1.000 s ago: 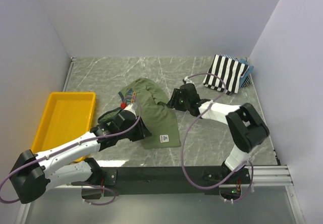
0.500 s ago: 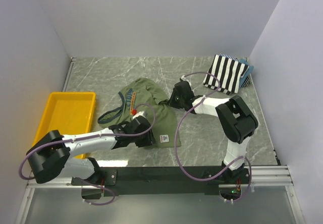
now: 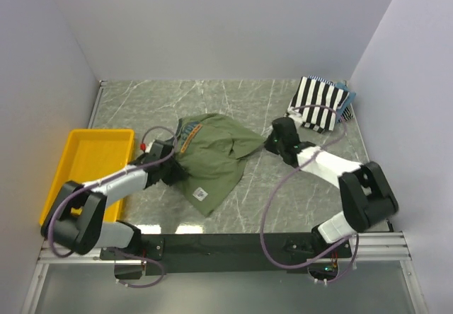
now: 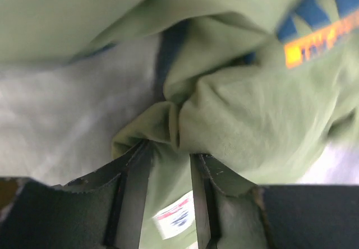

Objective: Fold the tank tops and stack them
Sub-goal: Flatten the tank top out

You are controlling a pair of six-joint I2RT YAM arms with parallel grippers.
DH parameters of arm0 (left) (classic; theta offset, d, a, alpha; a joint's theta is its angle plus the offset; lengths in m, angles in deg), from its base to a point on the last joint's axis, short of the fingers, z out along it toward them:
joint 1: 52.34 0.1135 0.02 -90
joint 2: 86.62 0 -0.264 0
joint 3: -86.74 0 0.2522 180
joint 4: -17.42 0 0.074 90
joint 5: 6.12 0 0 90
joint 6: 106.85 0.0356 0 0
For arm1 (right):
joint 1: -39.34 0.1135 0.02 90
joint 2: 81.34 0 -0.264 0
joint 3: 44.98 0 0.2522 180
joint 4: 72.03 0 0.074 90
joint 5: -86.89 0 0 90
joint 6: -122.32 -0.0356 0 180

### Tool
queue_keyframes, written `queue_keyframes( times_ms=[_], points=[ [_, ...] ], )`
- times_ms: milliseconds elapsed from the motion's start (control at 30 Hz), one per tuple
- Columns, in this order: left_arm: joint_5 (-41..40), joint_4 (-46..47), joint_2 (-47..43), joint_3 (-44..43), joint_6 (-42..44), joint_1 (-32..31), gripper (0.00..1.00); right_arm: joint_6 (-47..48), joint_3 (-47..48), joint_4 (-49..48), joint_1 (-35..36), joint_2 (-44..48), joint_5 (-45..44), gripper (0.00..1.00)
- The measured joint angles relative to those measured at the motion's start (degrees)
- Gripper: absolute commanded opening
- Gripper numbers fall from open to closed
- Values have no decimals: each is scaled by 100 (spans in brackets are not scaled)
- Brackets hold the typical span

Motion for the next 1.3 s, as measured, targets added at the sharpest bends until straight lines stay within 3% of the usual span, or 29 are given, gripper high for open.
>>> queue_keyframes(
  times_ms=[233,400,500,633,767,1067,1300],
  points=[
    [-151,-407,1451,-1709,431,780,40,-122,-1272,234,-61,1495,-216,0],
    [-79,-369,1397,-2135,721,859,48,-168,-1729,490,-98,1932,-304,9],
    [-83,-553,844,-1934,785,745,52,-223,-1720,520,-103,1937,-313,21],
    [-291,-1150,-317,-1484,758,636,51,-280,-1659,535,-116,1930,-247,48],
    [-621,-1690,-1244,-1062,654,638,46,-321,-1513,586,-118,1943,-236,59],
    [-1023,-2341,-1655,-74,127,640,42,-365,-1484,660,-348,2050,-179,59],
    [-730,-1753,-1451,455,92,640,47,-382,-1488,422,-909,1657,254,58]
  ],
)
